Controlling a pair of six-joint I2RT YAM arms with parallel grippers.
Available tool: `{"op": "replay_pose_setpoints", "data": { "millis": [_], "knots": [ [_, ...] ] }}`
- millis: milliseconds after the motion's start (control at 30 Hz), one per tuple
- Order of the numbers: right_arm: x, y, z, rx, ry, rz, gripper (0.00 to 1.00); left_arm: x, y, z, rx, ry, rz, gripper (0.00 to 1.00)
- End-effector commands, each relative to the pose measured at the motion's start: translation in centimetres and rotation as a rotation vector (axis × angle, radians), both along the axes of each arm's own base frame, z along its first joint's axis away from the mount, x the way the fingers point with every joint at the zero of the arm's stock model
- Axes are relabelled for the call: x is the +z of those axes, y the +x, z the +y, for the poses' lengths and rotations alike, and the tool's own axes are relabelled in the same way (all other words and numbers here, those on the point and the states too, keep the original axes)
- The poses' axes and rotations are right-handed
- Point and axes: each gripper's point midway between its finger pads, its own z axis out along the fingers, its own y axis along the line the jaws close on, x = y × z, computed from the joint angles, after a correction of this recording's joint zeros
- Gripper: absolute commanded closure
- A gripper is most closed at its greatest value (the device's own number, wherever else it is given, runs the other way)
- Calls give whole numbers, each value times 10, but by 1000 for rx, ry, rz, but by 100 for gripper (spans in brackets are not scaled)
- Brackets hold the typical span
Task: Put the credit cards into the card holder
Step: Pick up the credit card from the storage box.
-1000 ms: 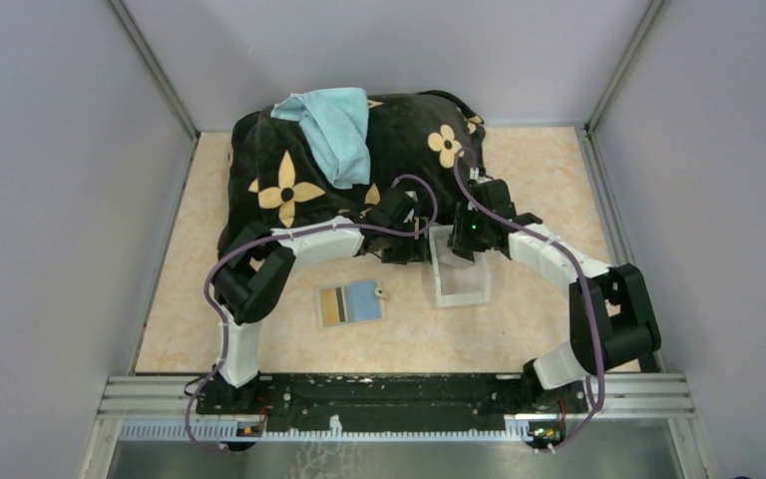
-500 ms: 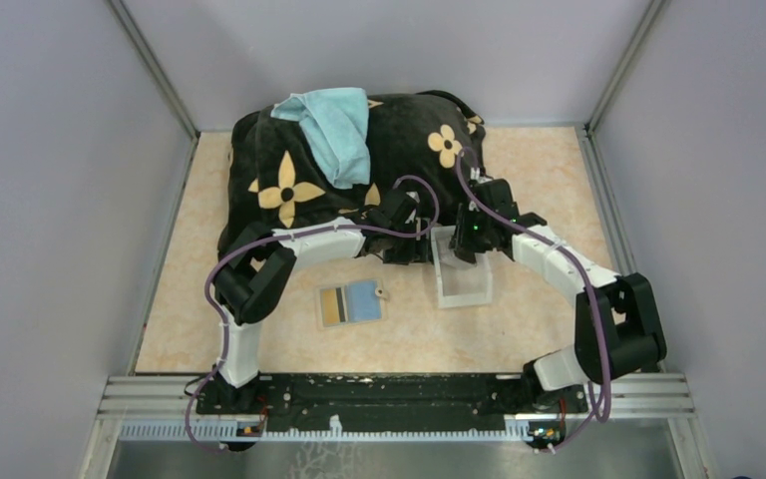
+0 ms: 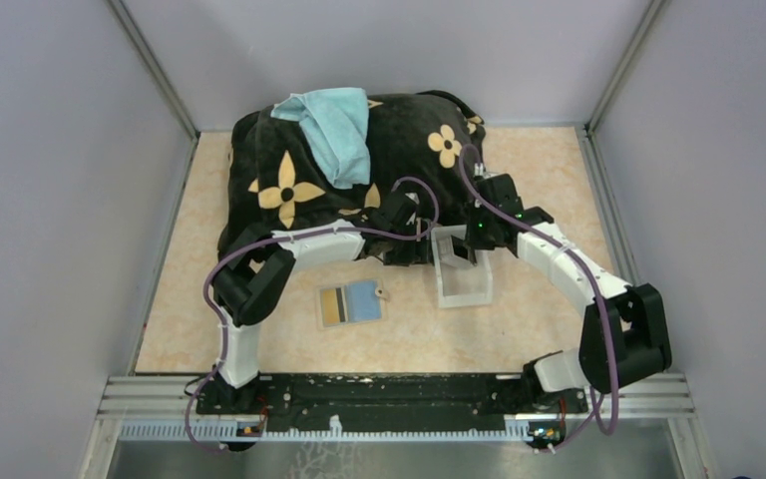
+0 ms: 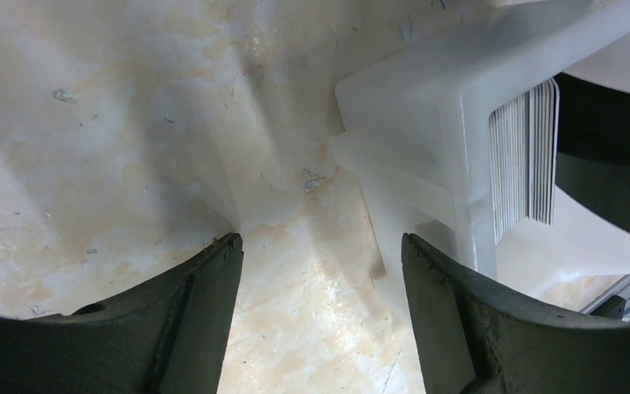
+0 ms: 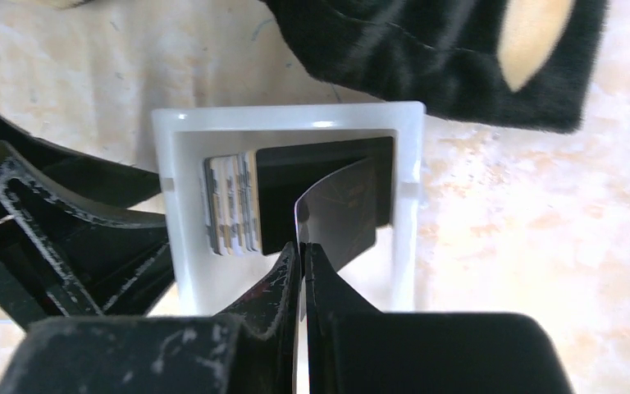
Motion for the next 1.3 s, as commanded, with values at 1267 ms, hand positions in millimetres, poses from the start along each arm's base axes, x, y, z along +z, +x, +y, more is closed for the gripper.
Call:
{"op": "replay_pose_setpoints", "data": {
  "millis": [1267],
  "knots": [
    [184,-87,41,359,39,-511,100,206,-108,49,135,-590,257,1]
  ]
}}
